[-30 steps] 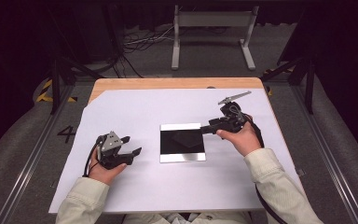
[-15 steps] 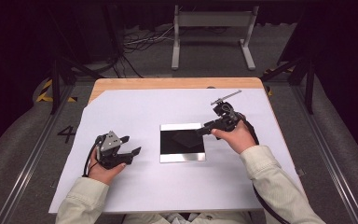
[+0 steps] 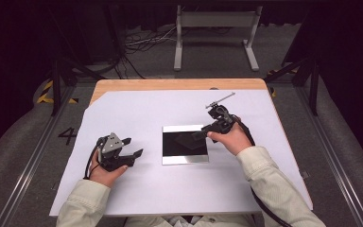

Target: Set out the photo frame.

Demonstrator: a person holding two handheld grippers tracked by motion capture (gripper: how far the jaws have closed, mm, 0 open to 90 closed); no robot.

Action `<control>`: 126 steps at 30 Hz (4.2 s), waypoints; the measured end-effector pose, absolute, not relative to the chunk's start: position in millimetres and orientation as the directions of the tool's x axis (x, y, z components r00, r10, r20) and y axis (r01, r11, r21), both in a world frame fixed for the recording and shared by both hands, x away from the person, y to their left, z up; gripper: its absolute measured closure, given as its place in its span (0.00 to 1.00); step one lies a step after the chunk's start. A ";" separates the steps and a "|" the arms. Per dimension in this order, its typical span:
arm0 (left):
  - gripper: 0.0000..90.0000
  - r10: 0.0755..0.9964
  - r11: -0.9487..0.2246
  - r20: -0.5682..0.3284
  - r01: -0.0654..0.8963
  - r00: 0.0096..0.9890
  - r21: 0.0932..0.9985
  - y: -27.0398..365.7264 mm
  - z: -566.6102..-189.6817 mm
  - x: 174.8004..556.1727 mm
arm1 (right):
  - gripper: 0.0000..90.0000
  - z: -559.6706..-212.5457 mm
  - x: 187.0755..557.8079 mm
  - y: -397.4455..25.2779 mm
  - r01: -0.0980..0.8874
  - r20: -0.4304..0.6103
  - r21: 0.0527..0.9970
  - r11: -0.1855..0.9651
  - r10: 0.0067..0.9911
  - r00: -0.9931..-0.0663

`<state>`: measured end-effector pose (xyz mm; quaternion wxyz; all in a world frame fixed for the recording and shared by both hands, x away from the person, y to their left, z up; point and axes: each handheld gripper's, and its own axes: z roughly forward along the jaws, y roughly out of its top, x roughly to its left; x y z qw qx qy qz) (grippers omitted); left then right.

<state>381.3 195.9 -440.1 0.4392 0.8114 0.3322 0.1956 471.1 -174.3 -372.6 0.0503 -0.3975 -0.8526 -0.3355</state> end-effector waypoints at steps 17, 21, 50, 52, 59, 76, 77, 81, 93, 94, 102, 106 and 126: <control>0.39 0.710 -0.397 0.026 0.370 0.703 0.840 195.3 -440.6 381.6 | 0.42 -386.1 476.5 -163.8 0.751 0.446 0.471 0.463 0.610 -0.655; 0.39 0.713 -0.394 0.023 0.373 0.701 0.840 195.3 -440.6 381.3 | 0.42 -389.1 478.1 -162.3 0.764 0.475 0.456 0.458 0.601 -0.643; 0.39 0.709 -0.399 0.031 0.366 0.704 0.841 194.9 -440.5 381.5 | 0.42 -402.8 483.4 -147.3 0.789 0.516 0.382 0.481 0.597 -0.614; 0.39 0.710 -0.398 0.029 0.367 0.703 0.841 194.6 -440.6 381.4 | 0.43 -402.1 482.8 -147.2 0.783 0.504 0.384 0.489 0.599 -0.622; 0.39 0.711 -0.397 0.028 0.368 0.703 0.840 194.1 -440.7 381.2 | 0.43 -400.4 481.2 -145.1 0.780 0.483 0.384 0.495 0.612 -0.626; 0.39 0.707 -0.396 0.023 0.370 0.706 0.840 192.7 -441.4 380.8 | 0.49 -386.4 470.8 -143.4 0.719 0.413 0.411 0.560 0.588 -0.695; 0.39 0.707 -0.400 0.025 0.369 0.707 0.839 192.9 -441.3 380.8 | 0.49 -385.6 470.0 -143.2 0.711 0.405 0.413 0.569 0.584 -0.703; 0.39 0.706 -0.403 0.029 0.367 0.707 0.838 193.2 -441.0 380.8 | 0.49 -381.7 465.3 -141.5 0.695 0.377 0.414 0.588 0.584 -0.719; 0.39 0.705 -0.402 0.028 0.367 0.709 0.839 192.3 -441.7 380.9 | 0.49 -373.9 448.6 -144.6 0.619 0.289 0.425 0.661 0.549 -0.784; 0.39 0.705 -0.402 0.029 0.366 0.708 0.839 192.3 -441.7 380.9 | 0.49 -373.3 447.4 -144.8 0.613 0.283 0.427 0.665 0.546 -0.789; 0.39 0.706 -0.403 0.029 0.368 0.708 0.838 192.5 -441.9 381.0 | 0.50 -370.8 440.9 -146.0 0.596 0.261 0.434 0.676 0.539 -0.801; 0.39 0.706 -0.404 0.029 0.368 0.708 0.838 192.4 -442.1 381.1 | 0.50 -369.6 437.2 -146.4 0.584 0.247 0.438 0.683 0.533 -0.809; 0.39 0.707 -0.404 0.031 0.367 0.706 0.838 192.3 -442.1 381.0 | 0.83 -357.9 427.8 -161.8 0.559 0.332 0.573 0.599 0.454 -0.827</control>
